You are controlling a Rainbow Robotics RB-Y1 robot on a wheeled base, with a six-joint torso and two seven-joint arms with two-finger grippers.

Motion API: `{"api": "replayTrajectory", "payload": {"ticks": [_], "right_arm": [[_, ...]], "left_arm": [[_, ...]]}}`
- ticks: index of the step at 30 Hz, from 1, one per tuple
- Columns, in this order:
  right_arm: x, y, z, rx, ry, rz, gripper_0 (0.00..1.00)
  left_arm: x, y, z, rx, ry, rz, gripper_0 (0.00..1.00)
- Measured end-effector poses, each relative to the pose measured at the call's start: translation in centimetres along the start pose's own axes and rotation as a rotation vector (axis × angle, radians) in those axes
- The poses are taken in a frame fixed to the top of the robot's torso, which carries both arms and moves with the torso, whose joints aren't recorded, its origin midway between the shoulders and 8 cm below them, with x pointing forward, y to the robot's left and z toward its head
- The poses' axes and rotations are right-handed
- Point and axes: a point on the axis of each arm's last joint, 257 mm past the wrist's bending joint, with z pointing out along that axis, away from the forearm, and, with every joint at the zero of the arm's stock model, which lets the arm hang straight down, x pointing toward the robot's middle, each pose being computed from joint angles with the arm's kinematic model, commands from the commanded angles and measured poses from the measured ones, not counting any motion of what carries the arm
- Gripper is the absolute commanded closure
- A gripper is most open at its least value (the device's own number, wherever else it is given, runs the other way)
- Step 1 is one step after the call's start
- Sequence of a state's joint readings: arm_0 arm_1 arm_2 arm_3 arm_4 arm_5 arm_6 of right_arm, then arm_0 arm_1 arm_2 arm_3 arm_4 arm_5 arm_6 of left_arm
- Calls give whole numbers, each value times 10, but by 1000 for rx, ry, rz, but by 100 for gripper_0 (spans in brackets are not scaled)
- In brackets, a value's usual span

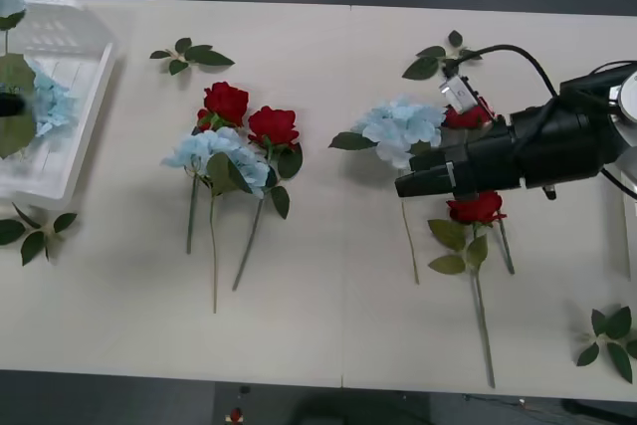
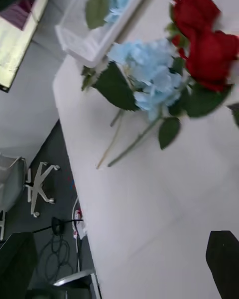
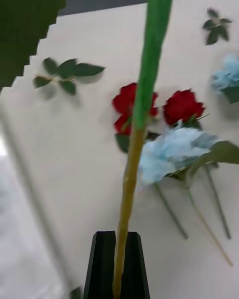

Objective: Put the red flowers into the right box and the blue flowers into the left box

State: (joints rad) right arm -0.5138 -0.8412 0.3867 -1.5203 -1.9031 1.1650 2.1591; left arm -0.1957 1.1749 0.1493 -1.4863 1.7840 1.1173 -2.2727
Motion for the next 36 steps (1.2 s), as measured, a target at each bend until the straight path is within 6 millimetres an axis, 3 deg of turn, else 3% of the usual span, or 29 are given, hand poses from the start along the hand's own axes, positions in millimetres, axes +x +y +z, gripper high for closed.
{"api": "replayTrajectory", "payload": {"ticks": [3,8,11,14,18,23,32,36], "right_arm": [[-4,-21,-12,84,6,11,0],[-12,-54,-35,223,-19,237,0],[-15,-70,-47,290,-26,239,0],[-16,-87,-59,366,-33,268,0],[-6,-112,-74,480,-27,353,0],[12,-138,-88,606,37,308,0],[51,-169,-95,737,148,273,0],[51,-180,-97,753,118,282,0]], "left_arm": [[27,48,-17,-135,92,33,100],[61,119,-51,-313,198,110,100],[70,153,-68,-407,242,131,100],[66,177,-79,-493,257,161,100],[67,203,-84,-596,289,229,100],[79,230,-85,-690,360,311,100],[86,251,-63,-777,395,369,99],[99,250,-45,-783,416,396,99]]}}
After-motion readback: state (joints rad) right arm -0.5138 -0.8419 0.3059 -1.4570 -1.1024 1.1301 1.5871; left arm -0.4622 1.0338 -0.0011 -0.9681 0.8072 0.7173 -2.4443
